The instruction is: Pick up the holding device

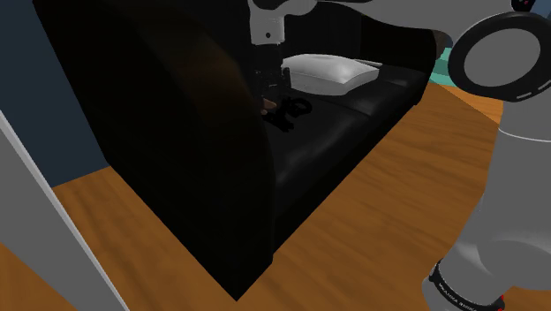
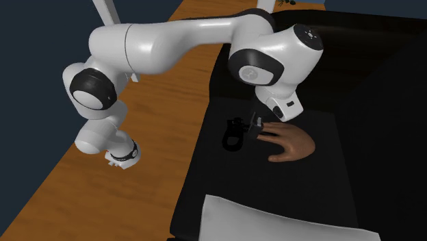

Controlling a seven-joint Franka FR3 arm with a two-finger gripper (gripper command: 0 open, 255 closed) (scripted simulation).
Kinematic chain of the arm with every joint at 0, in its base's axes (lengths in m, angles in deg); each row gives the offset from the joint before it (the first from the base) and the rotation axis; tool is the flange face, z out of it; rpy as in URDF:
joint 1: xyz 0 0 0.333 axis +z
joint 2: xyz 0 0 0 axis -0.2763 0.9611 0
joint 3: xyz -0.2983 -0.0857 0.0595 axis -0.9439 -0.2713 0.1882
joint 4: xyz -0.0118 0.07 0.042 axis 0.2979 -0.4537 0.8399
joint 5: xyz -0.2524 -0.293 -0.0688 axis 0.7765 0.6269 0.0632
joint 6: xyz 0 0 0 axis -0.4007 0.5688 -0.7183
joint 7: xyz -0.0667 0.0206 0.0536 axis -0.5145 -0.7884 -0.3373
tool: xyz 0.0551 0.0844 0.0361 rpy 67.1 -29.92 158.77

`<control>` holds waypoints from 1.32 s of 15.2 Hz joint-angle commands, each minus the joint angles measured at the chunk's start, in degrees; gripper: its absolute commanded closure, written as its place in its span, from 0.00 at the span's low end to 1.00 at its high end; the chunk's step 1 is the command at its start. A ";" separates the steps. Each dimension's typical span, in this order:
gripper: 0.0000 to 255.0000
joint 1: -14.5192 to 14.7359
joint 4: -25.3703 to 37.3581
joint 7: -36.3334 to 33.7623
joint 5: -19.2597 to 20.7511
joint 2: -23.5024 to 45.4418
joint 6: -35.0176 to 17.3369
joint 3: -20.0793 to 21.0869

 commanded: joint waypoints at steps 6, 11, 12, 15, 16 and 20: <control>1.00 -0.12 -3.93 0.40 -0.03 -0.87 -3.06 -0.07; 1.00 -0.12 -4.13 0.41 -0.03 -0.98 -3.16 -0.07; 1.00 -0.12 -4.13 0.41 -0.03 -0.97 -3.17 -0.07; 1.00 -0.07 -2.79 0.26 -0.02 -0.58 -2.23 -0.04; 1.00 -0.05 -1.63 0.19 -0.01 -0.31 -1.34 -0.03; 1.00 0.01 3.36 -0.15 0.04 0.97 2.37 0.01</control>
